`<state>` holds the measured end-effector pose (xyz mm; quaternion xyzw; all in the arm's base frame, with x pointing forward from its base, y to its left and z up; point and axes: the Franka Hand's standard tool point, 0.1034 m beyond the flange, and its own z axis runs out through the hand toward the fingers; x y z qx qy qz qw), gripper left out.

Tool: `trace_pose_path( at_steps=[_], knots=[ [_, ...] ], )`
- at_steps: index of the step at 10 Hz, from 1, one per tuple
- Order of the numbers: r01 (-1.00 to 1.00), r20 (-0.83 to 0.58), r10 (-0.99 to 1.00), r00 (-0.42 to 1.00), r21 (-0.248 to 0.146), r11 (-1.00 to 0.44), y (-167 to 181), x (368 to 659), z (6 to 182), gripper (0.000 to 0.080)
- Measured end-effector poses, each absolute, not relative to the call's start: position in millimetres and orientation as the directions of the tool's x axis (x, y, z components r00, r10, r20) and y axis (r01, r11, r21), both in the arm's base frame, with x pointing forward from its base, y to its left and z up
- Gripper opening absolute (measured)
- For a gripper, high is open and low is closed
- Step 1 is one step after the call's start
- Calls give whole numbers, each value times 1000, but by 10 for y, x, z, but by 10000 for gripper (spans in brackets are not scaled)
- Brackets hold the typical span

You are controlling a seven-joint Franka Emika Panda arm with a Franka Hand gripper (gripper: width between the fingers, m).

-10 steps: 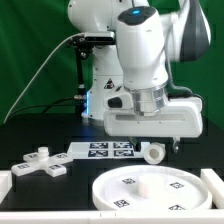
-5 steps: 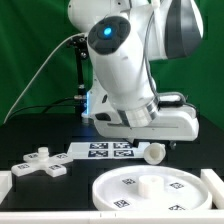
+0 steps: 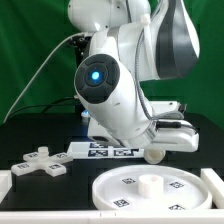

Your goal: Assemble round table

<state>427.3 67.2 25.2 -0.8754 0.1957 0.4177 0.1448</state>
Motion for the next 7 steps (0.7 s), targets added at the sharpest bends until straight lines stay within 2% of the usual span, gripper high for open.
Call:
trace_pose_path(
  at_steps=[4, 7],
  knots=[
    [-475, -825, -214, 523, -74, -877, 660, 4260, 246, 649],
    [-480, -822, -232, 520, -57, -875, 661, 4131, 118, 649]
  ],
)
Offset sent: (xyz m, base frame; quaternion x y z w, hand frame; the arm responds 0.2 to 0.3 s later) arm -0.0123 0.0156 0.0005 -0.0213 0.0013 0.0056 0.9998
